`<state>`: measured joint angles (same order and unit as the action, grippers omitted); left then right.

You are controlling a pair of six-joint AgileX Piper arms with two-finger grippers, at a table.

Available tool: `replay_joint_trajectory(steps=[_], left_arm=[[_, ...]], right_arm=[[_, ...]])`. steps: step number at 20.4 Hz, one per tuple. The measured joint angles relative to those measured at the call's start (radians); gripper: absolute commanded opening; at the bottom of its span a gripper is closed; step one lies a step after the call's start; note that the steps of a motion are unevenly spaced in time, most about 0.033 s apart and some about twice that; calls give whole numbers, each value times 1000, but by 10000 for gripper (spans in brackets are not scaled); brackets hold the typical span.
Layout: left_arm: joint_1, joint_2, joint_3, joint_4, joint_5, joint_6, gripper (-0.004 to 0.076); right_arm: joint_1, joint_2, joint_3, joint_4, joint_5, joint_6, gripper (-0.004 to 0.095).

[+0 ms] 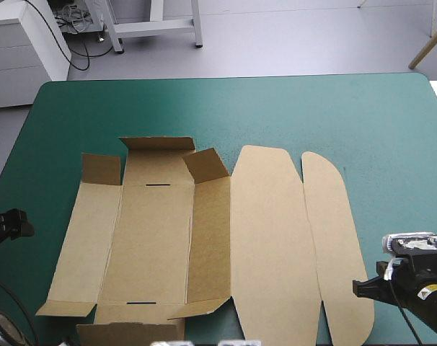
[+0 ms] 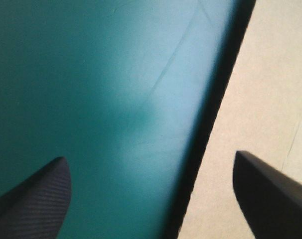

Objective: Fold the box

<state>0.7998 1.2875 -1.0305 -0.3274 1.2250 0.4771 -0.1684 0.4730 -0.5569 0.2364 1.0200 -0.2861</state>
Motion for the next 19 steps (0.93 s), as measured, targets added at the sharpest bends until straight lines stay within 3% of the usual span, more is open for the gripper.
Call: replay_joint_trajectory(steps=[7, 11, 19], left_arm=[[0, 18, 98, -29, -15, -20, 652], [0, 30, 180, -86, -79, 75, 650], [0, 211, 181, -157, -29, 264, 650]], right_arm=[[0, 0, 0, 0, 0, 0, -20], [0, 0, 0, 0, 0, 0, -19], [0, 0, 0, 0, 0, 0, -19]])
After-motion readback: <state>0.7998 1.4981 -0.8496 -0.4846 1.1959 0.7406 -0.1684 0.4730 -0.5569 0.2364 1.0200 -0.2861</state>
